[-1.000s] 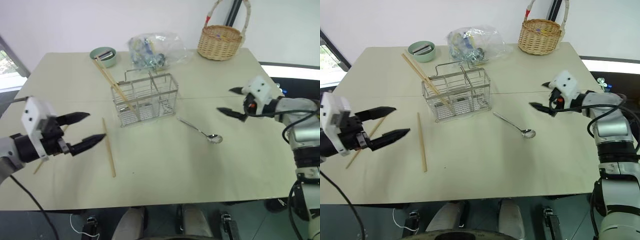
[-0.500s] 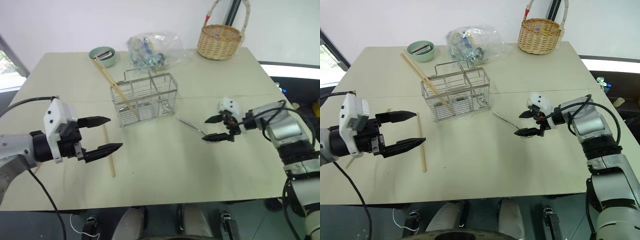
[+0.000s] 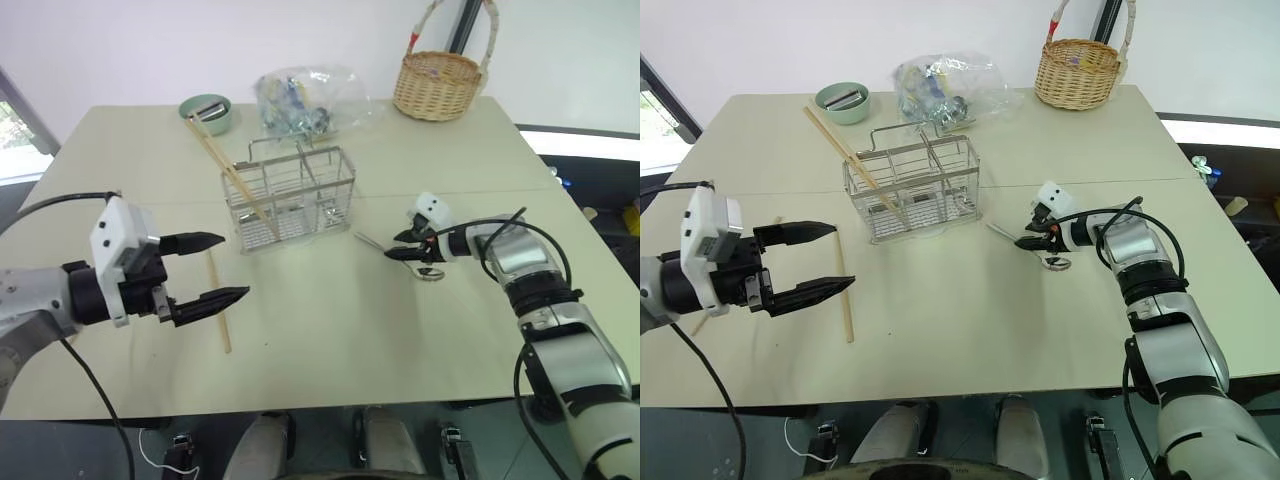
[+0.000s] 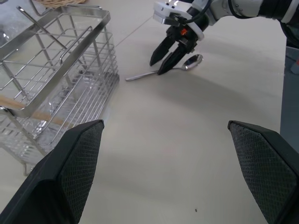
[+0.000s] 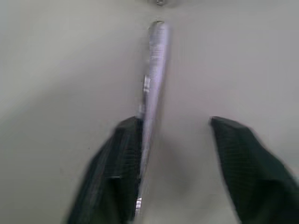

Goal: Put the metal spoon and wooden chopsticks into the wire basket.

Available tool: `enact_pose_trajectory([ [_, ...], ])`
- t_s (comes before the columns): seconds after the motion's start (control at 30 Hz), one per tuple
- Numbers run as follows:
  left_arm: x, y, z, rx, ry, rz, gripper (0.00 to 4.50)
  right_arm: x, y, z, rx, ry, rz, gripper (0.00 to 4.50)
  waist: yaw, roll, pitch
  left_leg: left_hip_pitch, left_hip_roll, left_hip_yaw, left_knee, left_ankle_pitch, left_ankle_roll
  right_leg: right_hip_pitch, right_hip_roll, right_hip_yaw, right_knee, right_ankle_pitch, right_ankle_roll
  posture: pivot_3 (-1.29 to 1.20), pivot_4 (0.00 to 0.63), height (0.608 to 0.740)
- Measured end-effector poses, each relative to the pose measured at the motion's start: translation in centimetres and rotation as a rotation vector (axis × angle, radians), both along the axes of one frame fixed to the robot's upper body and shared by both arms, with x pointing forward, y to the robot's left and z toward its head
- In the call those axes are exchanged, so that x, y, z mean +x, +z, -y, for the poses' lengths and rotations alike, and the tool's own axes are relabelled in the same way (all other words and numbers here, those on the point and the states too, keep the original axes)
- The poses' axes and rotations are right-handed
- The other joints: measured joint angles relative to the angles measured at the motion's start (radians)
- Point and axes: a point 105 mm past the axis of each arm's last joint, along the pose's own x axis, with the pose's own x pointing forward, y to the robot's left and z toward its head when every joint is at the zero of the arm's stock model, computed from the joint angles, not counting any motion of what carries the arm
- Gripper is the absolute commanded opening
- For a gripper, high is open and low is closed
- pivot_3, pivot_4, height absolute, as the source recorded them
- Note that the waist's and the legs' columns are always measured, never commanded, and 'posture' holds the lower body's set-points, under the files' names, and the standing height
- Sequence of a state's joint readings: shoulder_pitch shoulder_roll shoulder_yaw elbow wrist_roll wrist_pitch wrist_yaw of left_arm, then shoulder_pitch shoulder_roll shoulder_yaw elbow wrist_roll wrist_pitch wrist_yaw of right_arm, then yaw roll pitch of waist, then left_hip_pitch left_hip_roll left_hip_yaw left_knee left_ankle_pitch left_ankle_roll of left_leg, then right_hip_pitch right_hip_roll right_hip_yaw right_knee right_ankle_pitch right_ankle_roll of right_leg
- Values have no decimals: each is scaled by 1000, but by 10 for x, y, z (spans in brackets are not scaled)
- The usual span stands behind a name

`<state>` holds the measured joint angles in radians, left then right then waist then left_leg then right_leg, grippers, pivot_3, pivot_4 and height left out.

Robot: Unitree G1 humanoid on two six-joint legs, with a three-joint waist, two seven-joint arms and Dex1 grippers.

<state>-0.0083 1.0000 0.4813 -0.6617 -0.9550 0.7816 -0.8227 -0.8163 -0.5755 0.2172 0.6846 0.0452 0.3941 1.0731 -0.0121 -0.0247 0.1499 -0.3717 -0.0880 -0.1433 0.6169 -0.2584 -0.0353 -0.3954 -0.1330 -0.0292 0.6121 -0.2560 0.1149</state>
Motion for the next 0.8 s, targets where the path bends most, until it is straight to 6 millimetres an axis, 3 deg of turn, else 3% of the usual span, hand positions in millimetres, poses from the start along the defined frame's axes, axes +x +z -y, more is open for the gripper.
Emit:
enact_pose_trajectory([
  [0.03, 0, 2, 0, -2, -1, 8, 4500, 0, 0, 0, 5, -5, -3, 123, 2, 0, 0, 0, 0, 0, 1, 0, 0, 0, 0, 0, 0, 0, 0, 0, 150, 684],
  [0.07, 1, 5, 0, -4, -3, 15, 4500, 1, 0, 1, 5, -10, 1, 48, 2, 0, 0, 0, 0, 0, 2, 0, 0, 1, 0, 0, 0, 0, 0, 0, 150, 684],
  [0.4, 8, 15, -2, -18, 2, 44, 4500, -1, 5, 7, 10, -42, 22, 48, 4, -2, -1, -1, 0, -1, 1, 0, 0, 0, 0, 0, 0, 1, 0, 0, 150, 684],
  [0.57, 15, 17, -4, -22, 11, 52, 4500, -5, 18, 28, 45, -131, 53, 48, 7, 0, 1, -2, -1, 0, 1, 0, 0, -1, 0, 0, 0, 1, 0, 0, 150, 684],
  [0.73, 22, 26, -10, -33, 42, 98, 4500, 3, 68, 54, 190, -317, 213, 48, -2, 2, 2, -2, 0, 1, 0, 0, 0, -2, 0, 0, 0, 2, 2, 0, 150, 684],
  [0.8, 26, 28, -13, -39, 62, 109, 4500, 8, 106, 57, 319, -391, 309, 48, -5, 4, 3, -2, 1, 2, -1, 0, 0, -3, 0, 1, 0, 2, 2, 0, 150, 684],
])
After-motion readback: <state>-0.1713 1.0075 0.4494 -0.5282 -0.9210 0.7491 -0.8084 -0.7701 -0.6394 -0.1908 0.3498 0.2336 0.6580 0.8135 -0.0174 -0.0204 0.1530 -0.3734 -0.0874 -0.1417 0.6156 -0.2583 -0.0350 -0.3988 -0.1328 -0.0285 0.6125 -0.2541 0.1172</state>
